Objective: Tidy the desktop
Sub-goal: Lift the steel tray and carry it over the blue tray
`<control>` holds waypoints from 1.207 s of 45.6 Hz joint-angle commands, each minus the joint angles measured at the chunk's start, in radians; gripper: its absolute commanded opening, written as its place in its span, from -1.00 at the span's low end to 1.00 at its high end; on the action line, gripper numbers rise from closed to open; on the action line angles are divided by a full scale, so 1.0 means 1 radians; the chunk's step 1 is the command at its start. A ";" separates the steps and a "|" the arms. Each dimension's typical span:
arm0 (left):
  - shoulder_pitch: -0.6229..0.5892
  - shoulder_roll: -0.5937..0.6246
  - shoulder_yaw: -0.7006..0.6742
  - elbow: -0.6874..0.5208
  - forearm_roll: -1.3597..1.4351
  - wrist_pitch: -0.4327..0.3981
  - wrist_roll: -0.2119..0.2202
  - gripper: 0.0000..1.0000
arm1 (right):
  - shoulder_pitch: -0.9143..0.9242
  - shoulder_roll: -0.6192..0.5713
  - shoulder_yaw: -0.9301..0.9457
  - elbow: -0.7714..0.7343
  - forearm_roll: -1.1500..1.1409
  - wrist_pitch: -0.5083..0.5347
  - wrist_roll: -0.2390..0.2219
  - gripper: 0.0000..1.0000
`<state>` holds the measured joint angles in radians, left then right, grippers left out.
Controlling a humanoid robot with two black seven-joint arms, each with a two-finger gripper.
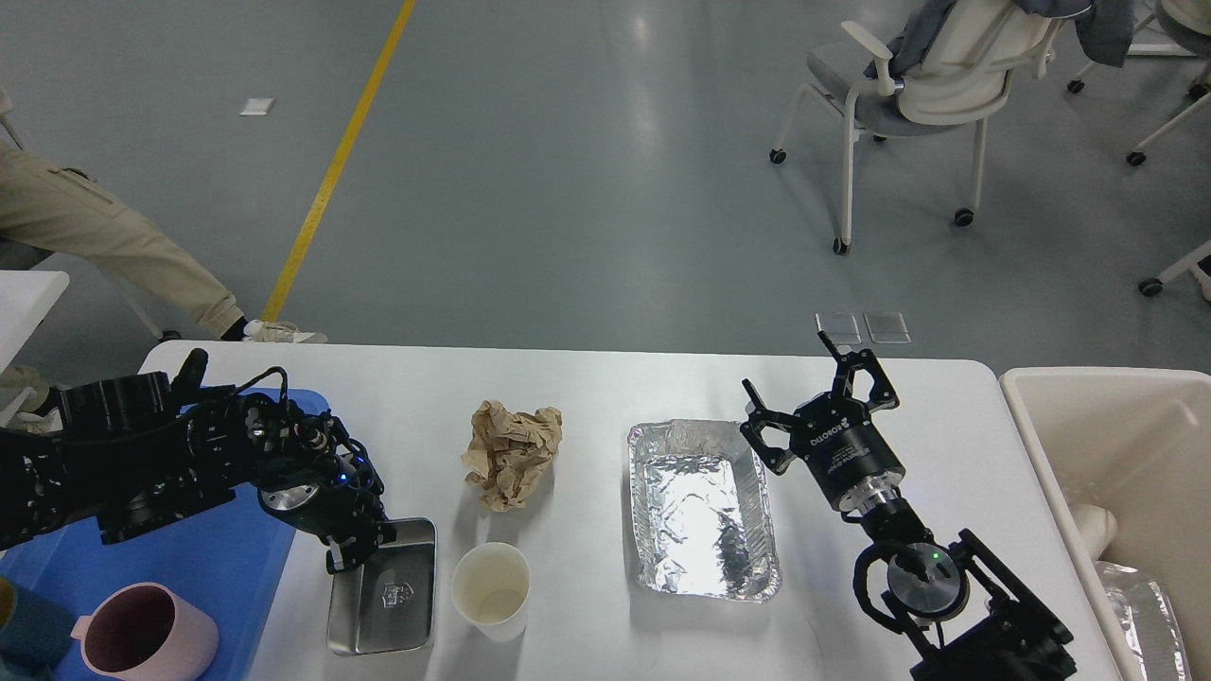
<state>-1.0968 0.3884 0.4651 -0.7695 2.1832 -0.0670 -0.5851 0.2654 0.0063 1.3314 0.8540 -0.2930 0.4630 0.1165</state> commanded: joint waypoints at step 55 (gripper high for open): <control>-0.043 0.595 -0.108 -0.372 -0.197 0.042 -0.038 -1.00 | 0.011 0.023 -0.001 0.002 -0.003 -0.009 -0.001 1.00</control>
<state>-1.1504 0.8985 0.3883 -1.1142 2.0054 -0.0378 -0.6183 0.2774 0.0322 1.3299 0.8575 -0.2961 0.4540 0.1165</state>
